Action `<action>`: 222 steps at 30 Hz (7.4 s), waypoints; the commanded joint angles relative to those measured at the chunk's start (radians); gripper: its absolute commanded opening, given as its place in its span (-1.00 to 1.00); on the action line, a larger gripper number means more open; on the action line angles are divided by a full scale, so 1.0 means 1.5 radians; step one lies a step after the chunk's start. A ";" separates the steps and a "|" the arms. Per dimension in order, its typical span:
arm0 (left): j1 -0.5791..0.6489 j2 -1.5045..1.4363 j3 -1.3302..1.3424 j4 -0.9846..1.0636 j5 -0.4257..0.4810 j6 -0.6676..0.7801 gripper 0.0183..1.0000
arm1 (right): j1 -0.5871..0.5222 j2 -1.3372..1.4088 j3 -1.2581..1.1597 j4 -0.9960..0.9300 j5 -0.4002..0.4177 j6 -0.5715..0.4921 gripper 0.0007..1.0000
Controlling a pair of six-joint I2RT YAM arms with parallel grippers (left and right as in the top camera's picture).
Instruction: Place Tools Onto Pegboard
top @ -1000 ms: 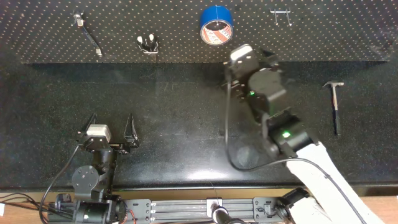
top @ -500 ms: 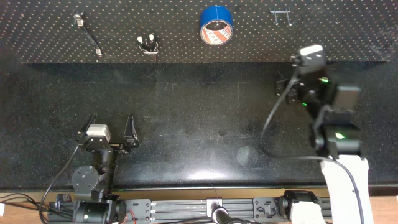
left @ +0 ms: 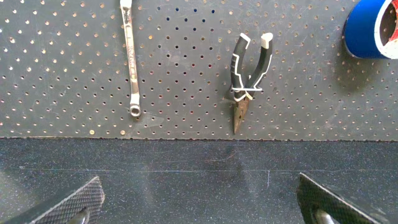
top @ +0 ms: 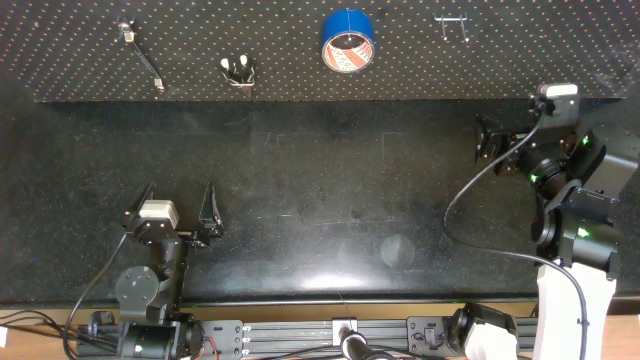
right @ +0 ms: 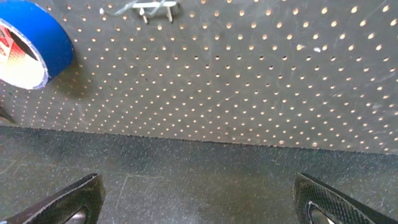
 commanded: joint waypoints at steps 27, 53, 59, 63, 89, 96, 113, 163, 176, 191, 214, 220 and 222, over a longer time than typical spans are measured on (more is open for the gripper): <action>-0.002 -0.006 -0.001 -0.004 0.000 0.008 0.99 | -0.151 0.130 -0.002 -0.196 0.129 -0.408 0.95; -0.002 -0.006 -0.001 -0.004 0.000 0.008 0.99 | -0.347 0.281 -0.002 -0.235 0.104 -0.659 0.96; -0.002 -0.006 -0.001 -0.004 0.000 0.008 0.99 | -0.347 0.335 -0.002 -0.168 0.123 -0.592 0.96; -0.002 -0.006 -0.001 -0.004 0.000 0.008 0.99 | -0.304 0.356 -0.002 -0.139 0.151 -0.504 0.96; -0.002 -0.006 -0.001 -0.004 0.000 0.008 0.99 | -0.210 0.412 -0.002 -0.099 0.212 -0.366 0.96; -0.002 -0.006 -0.001 -0.004 0.000 0.008 0.99 | -0.210 0.426 -0.002 -0.098 0.223 -0.385 0.96; -0.002 -0.006 -0.001 -0.004 0.000 0.008 0.99 | -0.240 0.430 -0.002 -0.096 0.184 -0.387 0.94; -0.002 -0.006 -0.001 -0.004 0.000 0.008 0.99 | -0.240 0.434 -0.002 -0.109 0.190 -0.431 -0.29; -0.002 -0.006 -0.001 -0.004 0.000 0.008 0.99 | -0.240 0.434 -0.002 -0.099 0.190 -0.386 -0.38; -0.002 -0.006 -0.001 -0.004 0.000 0.008 0.99 | -0.240 0.434 -0.002 -0.096 0.192 -0.374 -0.54; -0.002 -0.006 -0.001 -0.004 0.000 0.008 0.99 | -0.240 0.434 -0.002 -0.096 0.192 -0.392 -0.63; -0.002 -0.006 -0.001 -0.004 0.000 0.008 0.99 | -0.240 0.434 -0.002 -0.096 0.192 -0.400 -0.71; -0.002 -0.006 -0.001 -0.004 0.000 0.008 0.99 | -0.240 0.434 -0.002 -0.096 0.192 -0.400 -0.71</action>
